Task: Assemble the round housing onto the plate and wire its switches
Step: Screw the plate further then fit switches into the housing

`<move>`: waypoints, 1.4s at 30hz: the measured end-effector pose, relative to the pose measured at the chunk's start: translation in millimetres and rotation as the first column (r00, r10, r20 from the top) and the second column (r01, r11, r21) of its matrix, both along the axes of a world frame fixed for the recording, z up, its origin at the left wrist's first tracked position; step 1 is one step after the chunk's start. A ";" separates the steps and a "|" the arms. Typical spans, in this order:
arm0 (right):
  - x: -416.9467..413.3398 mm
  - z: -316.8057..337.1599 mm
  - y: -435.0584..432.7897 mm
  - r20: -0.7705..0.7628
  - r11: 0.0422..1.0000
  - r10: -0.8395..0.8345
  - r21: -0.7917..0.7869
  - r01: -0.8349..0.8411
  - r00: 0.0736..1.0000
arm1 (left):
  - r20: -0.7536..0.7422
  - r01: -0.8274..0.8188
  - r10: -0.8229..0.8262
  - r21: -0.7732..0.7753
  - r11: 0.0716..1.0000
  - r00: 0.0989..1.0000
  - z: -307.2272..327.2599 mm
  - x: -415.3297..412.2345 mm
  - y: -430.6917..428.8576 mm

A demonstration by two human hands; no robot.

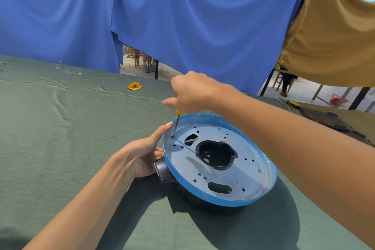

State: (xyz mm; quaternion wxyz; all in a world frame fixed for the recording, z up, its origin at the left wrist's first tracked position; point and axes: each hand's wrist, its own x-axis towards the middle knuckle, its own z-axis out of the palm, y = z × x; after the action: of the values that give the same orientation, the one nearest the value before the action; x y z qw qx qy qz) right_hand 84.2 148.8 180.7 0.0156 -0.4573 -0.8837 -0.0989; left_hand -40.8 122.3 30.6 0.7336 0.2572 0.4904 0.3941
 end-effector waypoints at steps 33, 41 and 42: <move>-0.5 -1.5 4.2 -0.061 0.997 0.061 0.060 -0.058 0.996 | -0.034 -0.024 0.024 0.005 1.000 0.999 0.2 0.6 0.3; -2.4 12.1 -0.6 0.002 0.981 0.031 -0.192 -0.030 1.000 | -0.040 -0.022 0.022 0.012 1.000 0.999 0.1 0.4 0.0; -1.6 10.8 -2.1 -0.042 0.985 0.044 -0.164 -0.050 0.998 | -0.041 -0.021 0.021 0.011 1.000 0.999 0.0 0.7 -0.1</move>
State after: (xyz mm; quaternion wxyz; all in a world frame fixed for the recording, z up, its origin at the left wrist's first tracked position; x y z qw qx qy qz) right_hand 82.6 146.8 191.6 -0.0032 -0.4377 -0.8990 -0.0163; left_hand -40.1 122.2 30.6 0.7178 0.2639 0.5057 0.3992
